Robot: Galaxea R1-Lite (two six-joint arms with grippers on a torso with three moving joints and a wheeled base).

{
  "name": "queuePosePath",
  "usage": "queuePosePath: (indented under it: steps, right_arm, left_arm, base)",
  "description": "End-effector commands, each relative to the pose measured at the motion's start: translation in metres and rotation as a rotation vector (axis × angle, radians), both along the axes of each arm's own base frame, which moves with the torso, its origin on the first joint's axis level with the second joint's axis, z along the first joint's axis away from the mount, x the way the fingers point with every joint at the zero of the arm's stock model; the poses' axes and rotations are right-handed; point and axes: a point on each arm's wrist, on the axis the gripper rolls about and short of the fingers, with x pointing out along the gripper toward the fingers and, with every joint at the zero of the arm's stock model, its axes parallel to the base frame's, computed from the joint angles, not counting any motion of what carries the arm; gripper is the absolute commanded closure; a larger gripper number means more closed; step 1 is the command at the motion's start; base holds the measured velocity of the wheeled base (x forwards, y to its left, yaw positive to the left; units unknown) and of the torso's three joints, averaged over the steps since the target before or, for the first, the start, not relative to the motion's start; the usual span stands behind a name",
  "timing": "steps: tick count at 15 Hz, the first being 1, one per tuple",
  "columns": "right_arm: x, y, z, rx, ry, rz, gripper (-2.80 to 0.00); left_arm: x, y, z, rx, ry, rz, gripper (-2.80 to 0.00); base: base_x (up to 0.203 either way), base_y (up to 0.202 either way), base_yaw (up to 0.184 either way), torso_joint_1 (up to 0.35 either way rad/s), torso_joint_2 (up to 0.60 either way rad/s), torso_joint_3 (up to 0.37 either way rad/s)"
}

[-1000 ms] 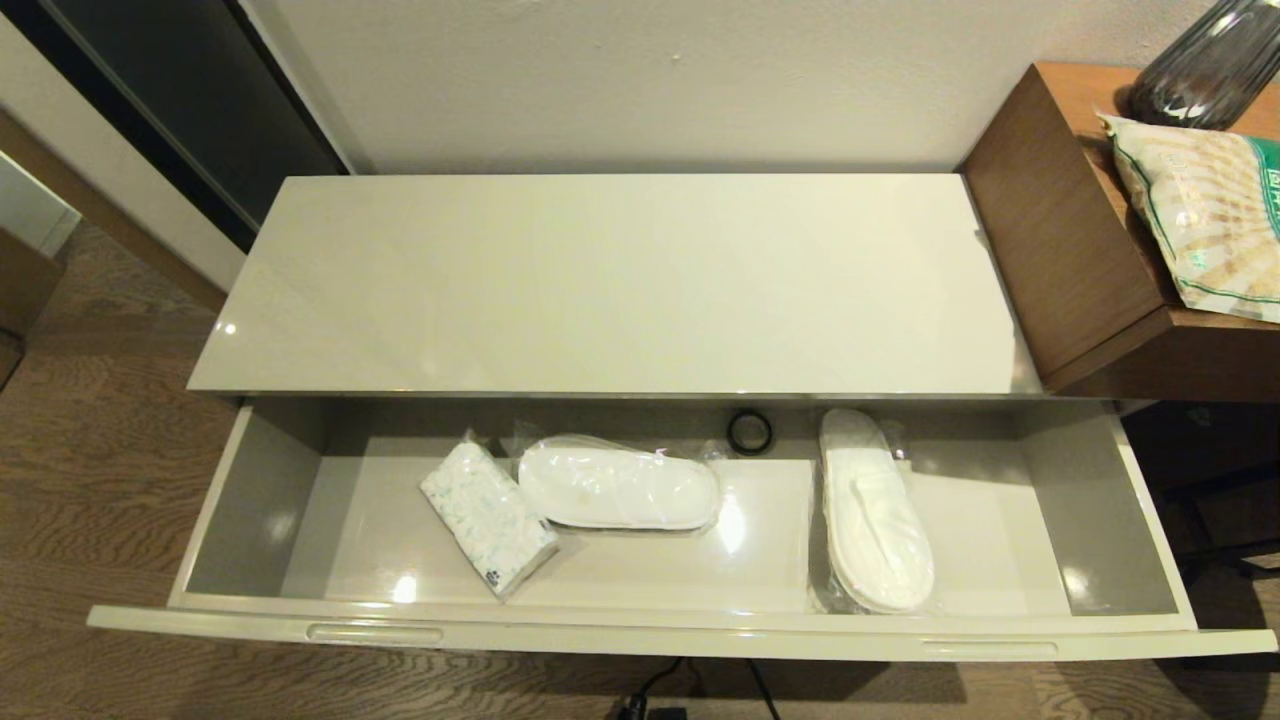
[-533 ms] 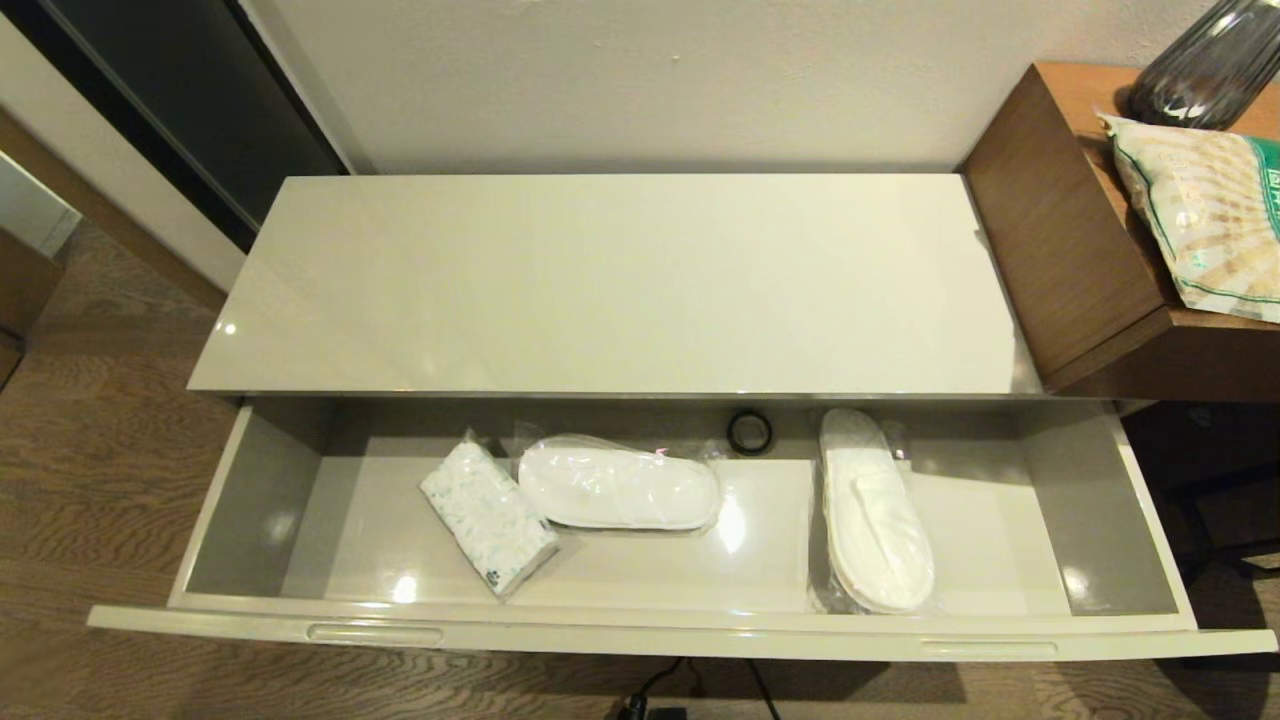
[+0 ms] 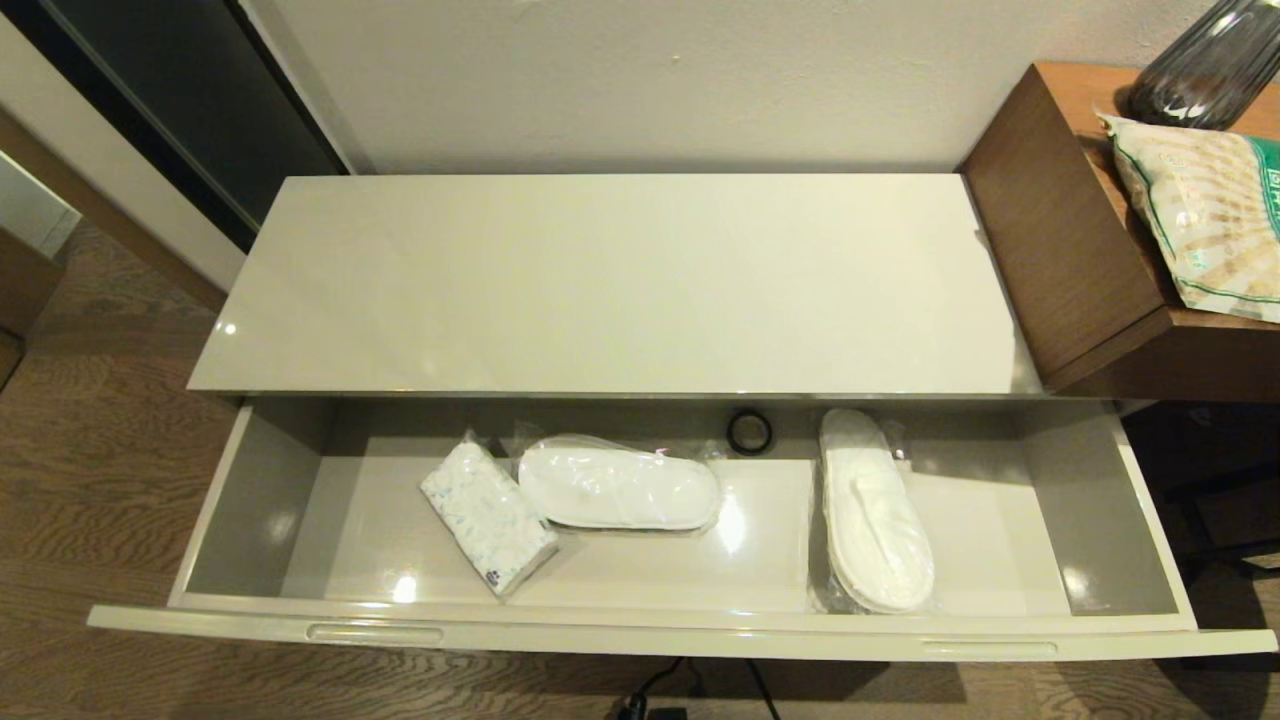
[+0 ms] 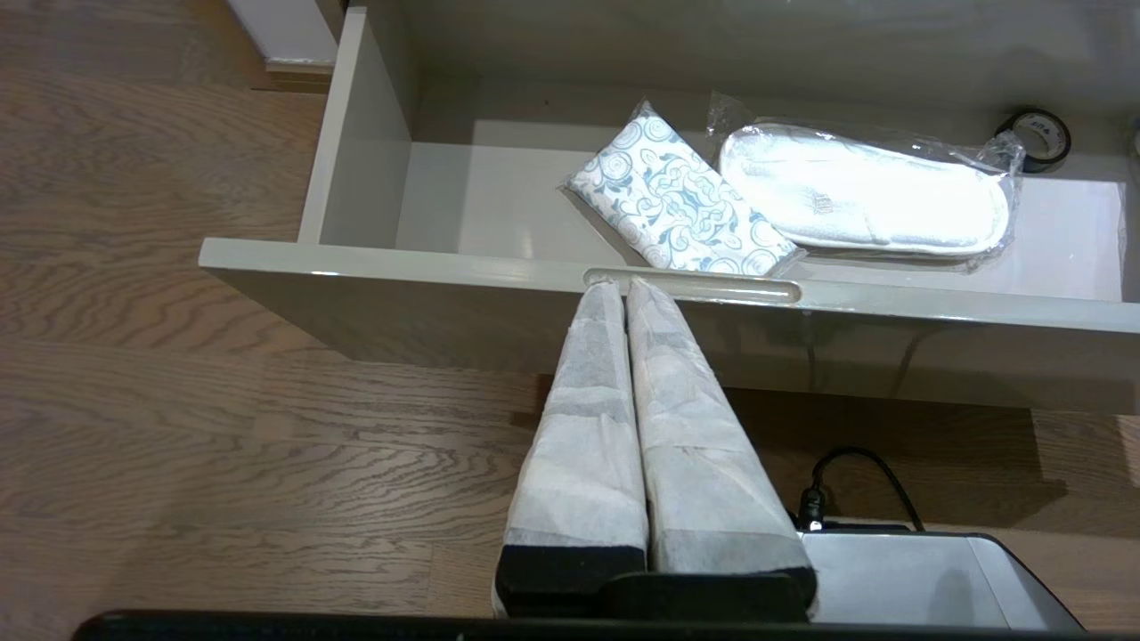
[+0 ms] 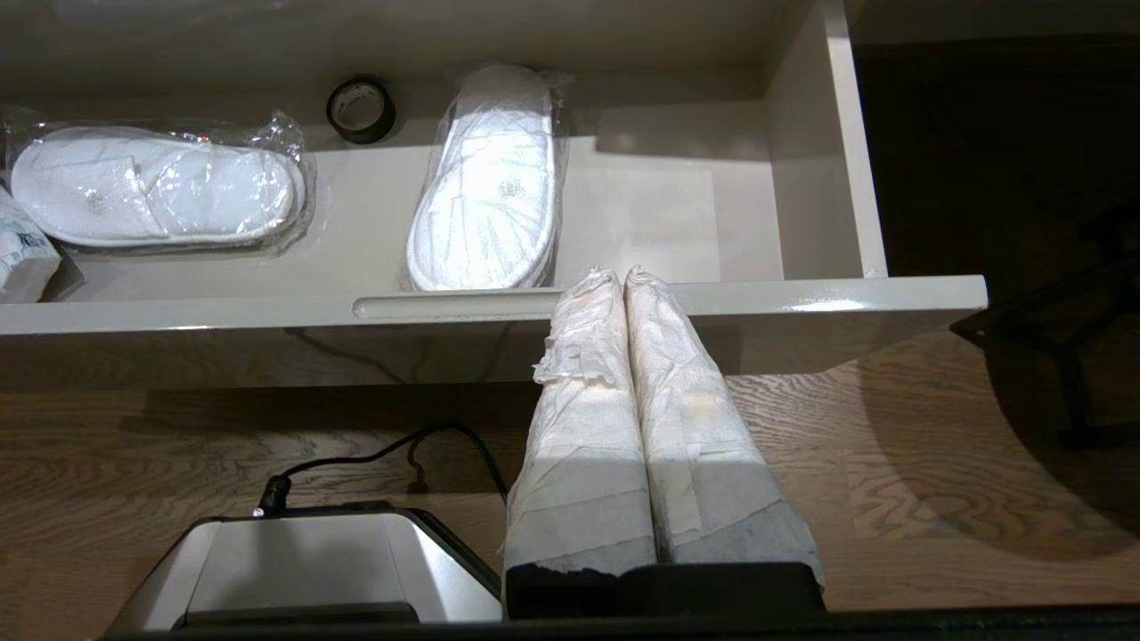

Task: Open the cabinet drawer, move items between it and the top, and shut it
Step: Close the drawer

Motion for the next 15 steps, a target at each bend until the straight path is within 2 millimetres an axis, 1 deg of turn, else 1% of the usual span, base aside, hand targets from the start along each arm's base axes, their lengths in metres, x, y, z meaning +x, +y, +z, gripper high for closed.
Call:
queuePosePath:
  steps: [1,15]
  right_arm:
    - [0.0000,0.0000,0.0001,-0.004,-0.001,0.002,0.00]
    - [0.0000,0.0000,0.0000,-0.007,0.000,0.000,0.00]
  left_arm:
    - [-0.0001,0.0000,0.0000,-0.001,-0.002,0.000,0.00]
    - [-0.0001,0.0000,0.0000,-0.001,-0.002,0.000,0.00]
  base:
    - [0.000,0.000,0.000,0.000,0.00,0.000]
    - [0.000,0.000,0.000,0.000,0.00,0.000]
